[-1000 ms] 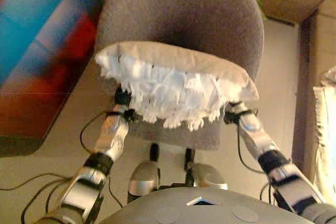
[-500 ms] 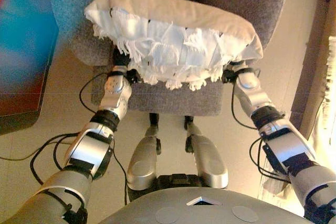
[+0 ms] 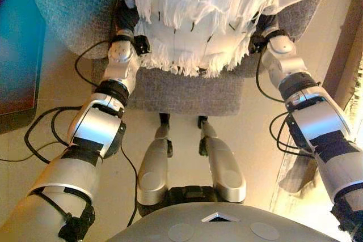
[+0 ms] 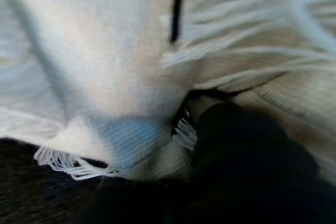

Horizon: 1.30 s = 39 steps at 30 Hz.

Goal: Pick up the cushion and take it to the sofa

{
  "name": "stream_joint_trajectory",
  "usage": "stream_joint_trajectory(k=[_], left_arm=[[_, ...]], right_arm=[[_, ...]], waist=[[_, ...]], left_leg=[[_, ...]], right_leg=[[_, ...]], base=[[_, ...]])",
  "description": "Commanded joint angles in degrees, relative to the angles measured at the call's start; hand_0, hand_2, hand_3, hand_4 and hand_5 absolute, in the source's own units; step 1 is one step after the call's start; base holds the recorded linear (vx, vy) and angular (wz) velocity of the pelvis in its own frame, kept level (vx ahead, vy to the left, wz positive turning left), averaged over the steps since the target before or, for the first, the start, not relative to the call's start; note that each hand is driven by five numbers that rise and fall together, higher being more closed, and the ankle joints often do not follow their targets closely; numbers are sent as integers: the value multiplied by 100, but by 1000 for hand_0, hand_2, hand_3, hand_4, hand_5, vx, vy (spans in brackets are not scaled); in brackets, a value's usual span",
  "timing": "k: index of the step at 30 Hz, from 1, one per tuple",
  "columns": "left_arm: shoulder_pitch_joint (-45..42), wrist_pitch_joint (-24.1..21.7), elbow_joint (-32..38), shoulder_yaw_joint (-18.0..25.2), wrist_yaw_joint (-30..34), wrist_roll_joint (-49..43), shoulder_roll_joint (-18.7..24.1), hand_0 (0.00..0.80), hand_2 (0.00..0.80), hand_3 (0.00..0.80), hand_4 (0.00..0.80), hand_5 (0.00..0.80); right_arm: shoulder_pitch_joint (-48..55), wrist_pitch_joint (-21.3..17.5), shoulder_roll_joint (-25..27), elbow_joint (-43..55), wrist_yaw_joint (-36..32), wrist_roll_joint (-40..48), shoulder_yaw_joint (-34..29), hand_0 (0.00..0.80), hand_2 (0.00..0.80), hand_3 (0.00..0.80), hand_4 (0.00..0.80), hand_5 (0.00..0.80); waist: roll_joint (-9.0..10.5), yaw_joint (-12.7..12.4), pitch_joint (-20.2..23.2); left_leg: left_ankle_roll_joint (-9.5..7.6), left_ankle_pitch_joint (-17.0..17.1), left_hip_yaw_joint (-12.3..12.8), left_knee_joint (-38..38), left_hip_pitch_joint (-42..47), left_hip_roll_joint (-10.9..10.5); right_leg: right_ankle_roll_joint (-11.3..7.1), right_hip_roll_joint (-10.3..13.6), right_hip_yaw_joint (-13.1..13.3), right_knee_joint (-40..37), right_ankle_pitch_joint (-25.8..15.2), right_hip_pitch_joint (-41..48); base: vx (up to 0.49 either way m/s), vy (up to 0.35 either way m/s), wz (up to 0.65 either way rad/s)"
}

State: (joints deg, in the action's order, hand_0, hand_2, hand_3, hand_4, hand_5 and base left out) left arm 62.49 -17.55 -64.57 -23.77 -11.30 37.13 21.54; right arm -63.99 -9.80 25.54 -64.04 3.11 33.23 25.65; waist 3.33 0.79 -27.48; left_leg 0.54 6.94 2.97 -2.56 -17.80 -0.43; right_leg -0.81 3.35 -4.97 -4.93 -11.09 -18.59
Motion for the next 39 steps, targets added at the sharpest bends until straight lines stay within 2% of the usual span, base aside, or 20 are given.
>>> stream_joint_trajectory(k=[1,4,7,14,17,19,22,26,27,30,33,34,36,39], left_arm=[[654,30,-275,-197,-109,271,198,0,0,0,0,0],[456,34,-301,-57,-236,544,523,0,0,0,0,0],[48,18,-353,286,-581,580,944,0,0,0,0,0],[-694,14,-293,860,-893,509,1698,0,0,0,0,0],[-1057,36,-256,1179,-1301,449,1973,0,0,0,0,0],[-1389,-2,-264,1435,-1402,365,2067,0,0,0,0,0],[-2051,157,-77,1781,-1242,344,2074,0,0,0,0,0],[-3538,298,270,2062,-877,-185,1733,0,0,0,0,0],[-3909,336,377,2049,-906,-405,1589,0,0,0,0,0],[-5046,746,743,2060,-544,-1057,1111,0,0,0,0,0],[-5998,969,755,2155,-192,-1357,511,0,0,0,0,0],[-6283,1113,639,2223,-16,-1366,297,0,0,0,0,0],[-6670,1262,390,2250,81,-1257,-40,0,0,0,0,0],[-6842,1071,-439,2275,9,-1462,-526,0,0,0,0,0]], right_arm=[[-784,-246,513,31,489,-9,192,0,0,0,0,0],[-669,-374,885,228,880,-5,99,0,0,0,0,0],[-329,-493,1361,499,1228,14,-182,0,0,0,0,0],[691,-710,2087,1051,1536,-60,-817,0,0,0,0,0],[1333,-899,2256,1100,1656,65,-1261,0,0,0,0,0],[1850,-1011,2179,1186,1784,-47,-1613,0,0,0,0,0],[2641,-898,2049,1522,1818,-212,-2016,0,0,0,0,0],[4262,-577,1552,2202,1623,-325,-2498,0,0,0,0,0],[4670,-473,1364,2289,1549,-633,-2593,0,0,0,0,0],[5797,-336,911,2308,1179,-812,-2842,0,0,0,0,0],[6618,-427,233,1794,827,-1072,-2897,0,0,0,0,0],[6864,-337,-32,1530,924,-1376,-2810,0,0,0,0,0],[7152,-101,-388,1105,649,-1141,-2764,0,0,0,0,0],[7174,309,-951,-48,411,-952,-2755,0,0,0,0,0]], waist=[[-153,132,-41],[-214,134,-38],[-271,131,-17],[-317,130,145],[-315,110,271],[-303,105,382],[-304,86,593],[-318,109,940],[-322,114,1034],[-328,104,1319],[-319,66,1603],[-312,47,1715],[-278,24,1874],[-234,-10,2076]], left_leg=[[209,-542,49,449,-234,77],[223,-563,89,486,-194,57],[241,-637,128,585,-163,53],[245,-730,166,648,-79,48],[245,-782,164,630,47,49],[250,-814,170,598,153,54],[270,-834,162,473,375,48],[261,-856,169,250,850,57],[252,-859,158,217,946,58],[200,-850,120,114,1239,73],[156,-833,86,16,1527,85],[138,-829,83,-38,1655,82],[104,-843,55,-104,1880,70],[68,-895,61,-194,2192,75]], right_leg=[[-587,408,225,767,582,-355],[-567,432,156,816,646,-328],[-555,478,68,889,768,-280],[-533,560,-115,892,891,-163],[-525,605,-240,862,963,-6],[-527,619,-308,840,1007,105],[-527,622,-417,730,1064,362],[-510,567,-513,535,1106,880],[-501,545,-520,508,1112,977],[-467,461,-531,443,1122,1269],[-433,368,-511,408,1133,1550],[-421,339,-516,374,1137,1680],[-404,288,-513,328,1148,1911],[-366,220,-454,267,1190,2213]], base=[[31,75,0],[19,76,-1],[4,65,0],[-7,12,1],[0,0,0],[2,-16,-1],[2,-27,-5],[33,-17,0],[69,-12,12],[70,-49,10],[86,-75,4],[101,-72,3],[109,-79,1],[85,-64,0]])
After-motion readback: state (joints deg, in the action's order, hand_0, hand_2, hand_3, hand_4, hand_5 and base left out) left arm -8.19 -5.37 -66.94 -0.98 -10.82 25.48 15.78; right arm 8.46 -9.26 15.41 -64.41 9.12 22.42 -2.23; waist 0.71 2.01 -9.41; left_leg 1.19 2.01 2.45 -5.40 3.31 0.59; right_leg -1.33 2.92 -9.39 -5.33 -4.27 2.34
